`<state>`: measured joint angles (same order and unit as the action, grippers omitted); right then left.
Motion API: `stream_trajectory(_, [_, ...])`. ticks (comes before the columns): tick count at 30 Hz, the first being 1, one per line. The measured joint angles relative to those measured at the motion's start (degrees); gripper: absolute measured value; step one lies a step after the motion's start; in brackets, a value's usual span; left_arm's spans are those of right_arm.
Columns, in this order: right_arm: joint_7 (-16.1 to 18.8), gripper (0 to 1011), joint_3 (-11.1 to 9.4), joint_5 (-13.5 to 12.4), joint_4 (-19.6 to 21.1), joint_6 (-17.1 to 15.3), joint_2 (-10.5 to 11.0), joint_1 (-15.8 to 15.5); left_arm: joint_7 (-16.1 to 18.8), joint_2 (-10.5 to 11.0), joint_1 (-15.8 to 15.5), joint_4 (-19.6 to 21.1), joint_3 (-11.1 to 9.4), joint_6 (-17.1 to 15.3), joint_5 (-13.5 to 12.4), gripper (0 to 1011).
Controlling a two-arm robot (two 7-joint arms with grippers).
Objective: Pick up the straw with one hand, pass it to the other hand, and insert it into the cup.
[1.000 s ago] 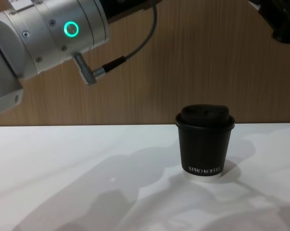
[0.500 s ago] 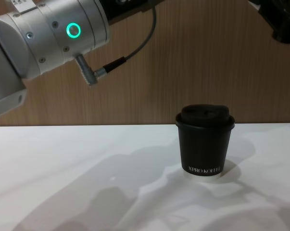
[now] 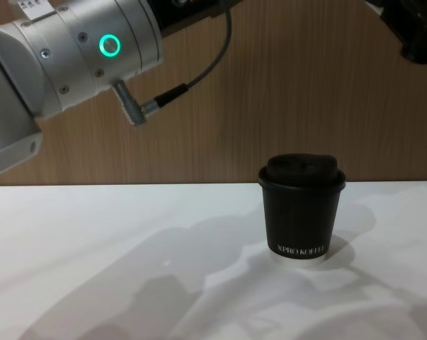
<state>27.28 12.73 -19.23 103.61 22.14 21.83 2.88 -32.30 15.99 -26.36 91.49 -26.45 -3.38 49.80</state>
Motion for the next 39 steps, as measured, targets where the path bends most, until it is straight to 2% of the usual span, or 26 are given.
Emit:
stream_trajectory(11, [0.0,0,0.0,0.0,0.0,0.0,0.0,0.0,-2.28,-0.06,-0.48,-0.86,-0.44,0.29,1.85,1001])
stream_trajectory(23, [0.0,0,0.0,0.0,0.0,0.0,0.0,0.0,-4.37,-0.24,-1.33,-2.59,-0.69,-1.02,4.81,1001])
stream_trajectory(30, [0.0,0,0.0,0.0,0.0,0.0,0.0,0.0,-4.94,-0.27,-1.58,-3.08,-0.75,-1.38,5.62,864])
stream_trajectory(31, [0.0,0,0.0,0.0,0.0,0.0,0.0,0.0,-5.02,-0.28,-1.62,-3.14,-0.76,-1.44,5.75,807])
stream_trajectory(39, [0.0,0,0.0,0.0,0.0,0.0,0.0,0.0,-5.33,-0.32,-1.75,-3.41,-0.82,-1.65,6.2,572])
